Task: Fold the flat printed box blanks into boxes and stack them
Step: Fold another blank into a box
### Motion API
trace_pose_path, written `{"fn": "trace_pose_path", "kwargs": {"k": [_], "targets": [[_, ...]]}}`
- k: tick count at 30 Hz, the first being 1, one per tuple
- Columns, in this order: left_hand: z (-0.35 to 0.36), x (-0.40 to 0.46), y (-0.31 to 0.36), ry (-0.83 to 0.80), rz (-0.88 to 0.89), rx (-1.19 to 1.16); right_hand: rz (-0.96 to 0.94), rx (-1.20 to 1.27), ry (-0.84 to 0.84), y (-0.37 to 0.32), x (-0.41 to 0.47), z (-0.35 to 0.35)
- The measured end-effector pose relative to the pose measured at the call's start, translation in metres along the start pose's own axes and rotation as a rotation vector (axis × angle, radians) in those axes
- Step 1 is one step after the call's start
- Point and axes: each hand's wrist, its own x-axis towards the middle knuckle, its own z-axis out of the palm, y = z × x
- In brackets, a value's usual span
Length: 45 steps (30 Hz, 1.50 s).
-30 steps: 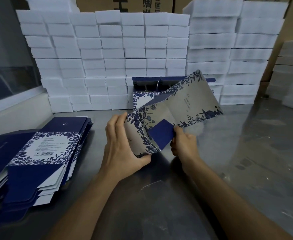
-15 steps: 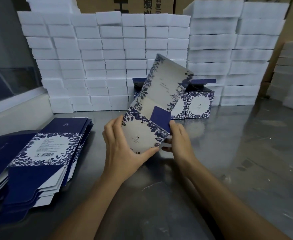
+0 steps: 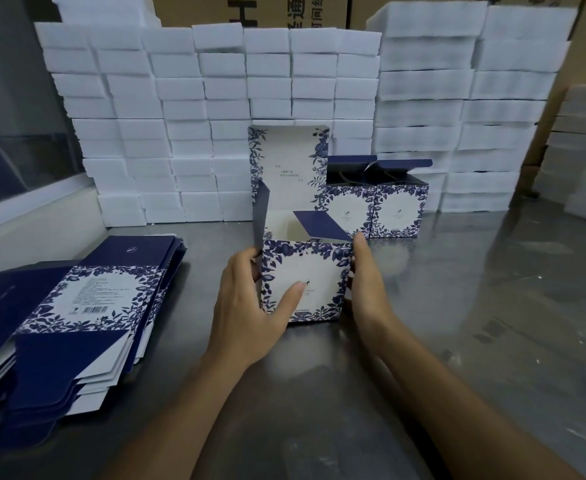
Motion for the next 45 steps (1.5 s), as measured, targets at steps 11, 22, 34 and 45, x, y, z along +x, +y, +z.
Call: {"fn": "trace_pose_path", "kwargs": {"k": [11,22,34,45], "targets": [[-0.002,0.01,0.015,0.183,-0.123,-0.289,0.015,0.026,0.033,-0.005,-0.001,0.004],[-0.012,0.018,0.022,0.124,-0.197,-0.346,-0.049,-0.042,-0.023,-0.01,-0.008,0.006],[-0.017,0.03,0.019,0.121,-0.57,-0.648,-0.172,-0.136,-0.061,-0.008,-0.009,0.004],[-0.02,0.031,0.022,0.166,-0.434,-0.459,-0.134,-0.241,-0.119,-0.022,-0.01,0.004]]}}
